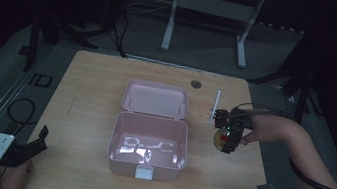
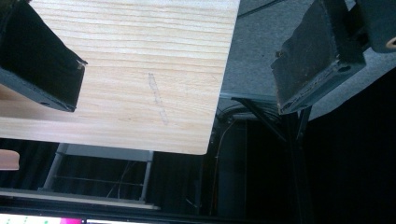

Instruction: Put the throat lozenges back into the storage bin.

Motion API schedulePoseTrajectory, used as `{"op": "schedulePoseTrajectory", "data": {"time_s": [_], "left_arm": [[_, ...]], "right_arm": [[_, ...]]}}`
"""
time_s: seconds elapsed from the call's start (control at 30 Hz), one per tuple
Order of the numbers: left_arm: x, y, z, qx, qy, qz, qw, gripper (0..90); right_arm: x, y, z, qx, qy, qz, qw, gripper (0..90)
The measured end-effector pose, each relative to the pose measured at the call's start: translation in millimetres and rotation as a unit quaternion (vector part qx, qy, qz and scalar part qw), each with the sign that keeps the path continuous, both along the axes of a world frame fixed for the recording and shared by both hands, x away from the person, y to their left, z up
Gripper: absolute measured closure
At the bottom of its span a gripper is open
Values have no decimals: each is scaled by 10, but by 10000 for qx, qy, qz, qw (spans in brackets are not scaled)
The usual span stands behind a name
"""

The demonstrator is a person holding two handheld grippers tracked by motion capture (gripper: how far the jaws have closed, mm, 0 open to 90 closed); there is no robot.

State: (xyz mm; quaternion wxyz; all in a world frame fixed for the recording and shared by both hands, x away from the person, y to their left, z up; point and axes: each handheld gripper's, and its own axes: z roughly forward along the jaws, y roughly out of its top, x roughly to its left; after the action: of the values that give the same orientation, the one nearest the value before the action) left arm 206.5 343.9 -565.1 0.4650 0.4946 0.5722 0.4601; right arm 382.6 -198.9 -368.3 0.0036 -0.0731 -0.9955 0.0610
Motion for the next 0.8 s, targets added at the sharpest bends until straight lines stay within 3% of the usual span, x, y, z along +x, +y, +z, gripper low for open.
{"op": "schedulePoseTrajectory", "data": {"time_s": [0.67, 0.8], "left_arm": [[-4, 0, -1, 2, -9, -14, 10000, 25], [-4, 2, -1, -4, -8, -14, 10000, 25]], "right_arm": [[-141, 666, 18, 83, 175, 550, 9983, 202], [-178, 940, -48, 61, 239, 693, 9973, 202]]}}
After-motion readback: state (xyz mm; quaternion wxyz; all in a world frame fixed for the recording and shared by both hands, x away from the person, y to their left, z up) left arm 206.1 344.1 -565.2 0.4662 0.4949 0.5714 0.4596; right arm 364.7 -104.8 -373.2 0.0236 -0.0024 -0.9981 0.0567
